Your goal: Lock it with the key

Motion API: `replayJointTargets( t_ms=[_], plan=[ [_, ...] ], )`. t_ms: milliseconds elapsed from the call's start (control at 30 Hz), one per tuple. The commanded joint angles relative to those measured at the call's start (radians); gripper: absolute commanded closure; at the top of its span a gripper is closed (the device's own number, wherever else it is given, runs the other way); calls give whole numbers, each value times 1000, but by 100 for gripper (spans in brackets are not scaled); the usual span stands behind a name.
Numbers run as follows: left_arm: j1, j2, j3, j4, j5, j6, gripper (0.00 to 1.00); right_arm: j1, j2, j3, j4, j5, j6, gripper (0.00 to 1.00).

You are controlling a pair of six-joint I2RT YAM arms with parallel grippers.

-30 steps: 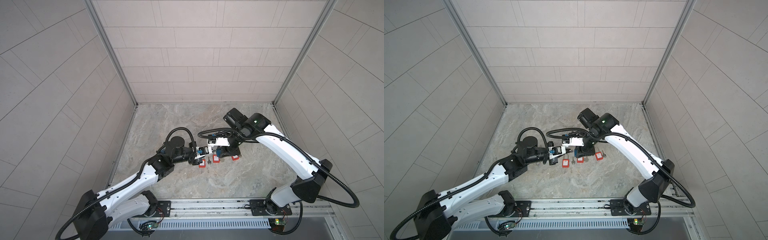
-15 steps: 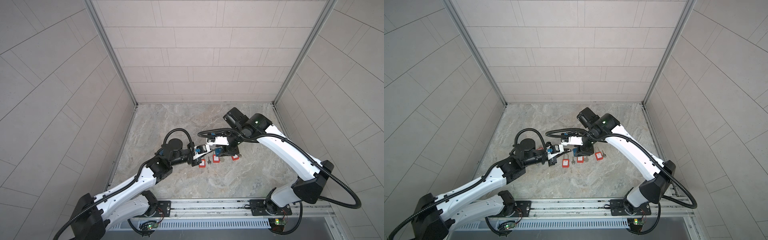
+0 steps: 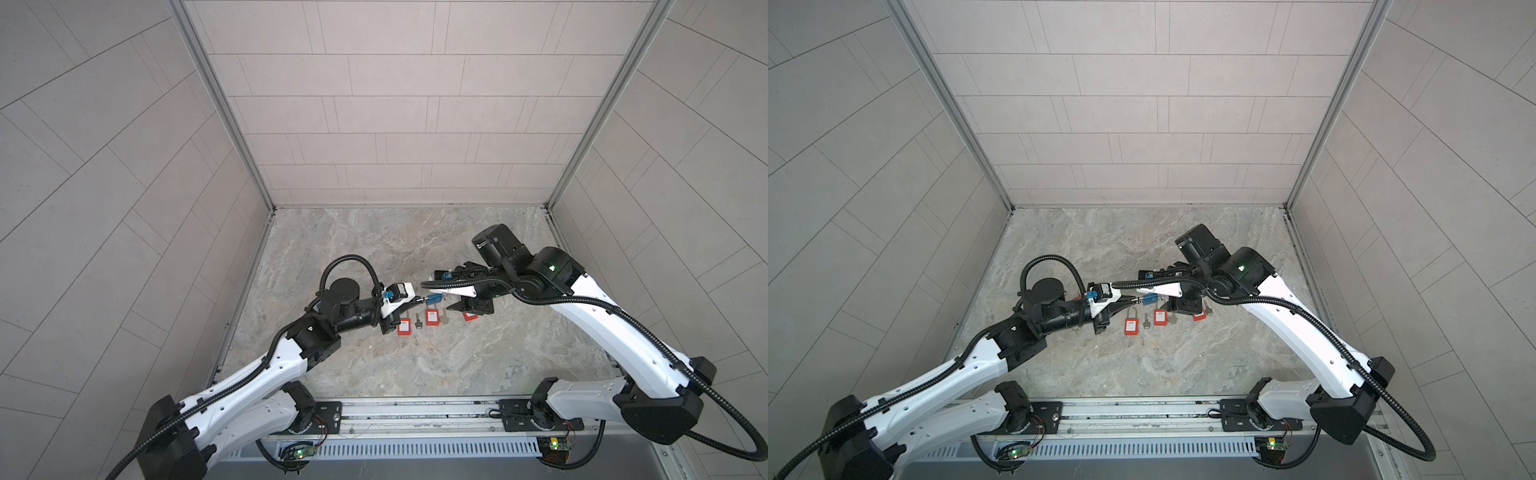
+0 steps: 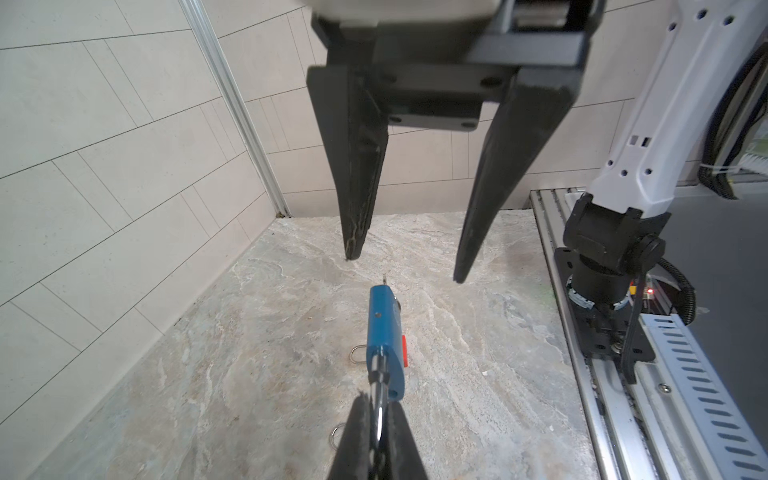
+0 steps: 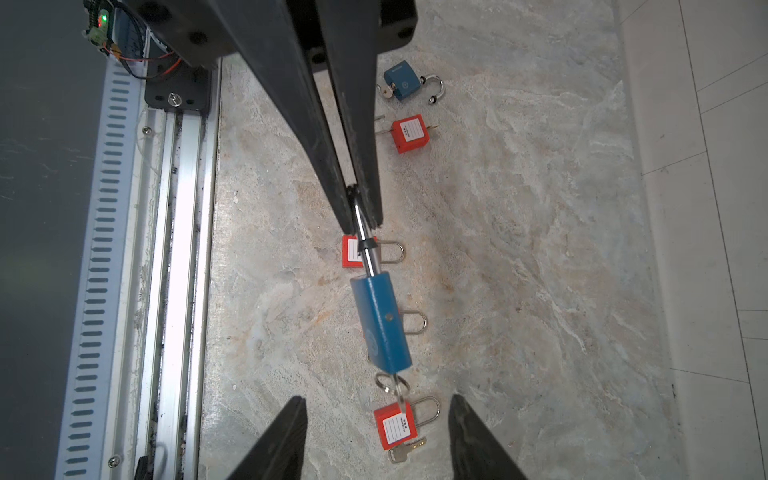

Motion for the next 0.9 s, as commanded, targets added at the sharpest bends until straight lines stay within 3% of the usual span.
replayJointTargets(
  t_ms=[0, 167, 300, 767, 833, 867],
  plan=[
    [-3, -26, 19, 55, 91, -21, 100, 2, 16, -22, 20, -20, -22, 45],
    [-7, -24, 24, 56, 107, -29, 100, 14, 36, -24, 23, -134, -47, 50],
    [-9, -15, 33, 57, 104, -23, 100, 34, 43, -35, 10, -147, -74, 67],
    [-10, -17, 54, 19, 98, -7, 100, 35, 43, -28, -8, -163, -88, 90],
    [-10, -27, 56, -13, 56, -4, 80, 34, 41, -23, -7, -151, -84, 90],
    [-10, -35, 56, -34, 33, 1, 74, 35, 39, -21, -7, -146, -81, 90]
  ],
)
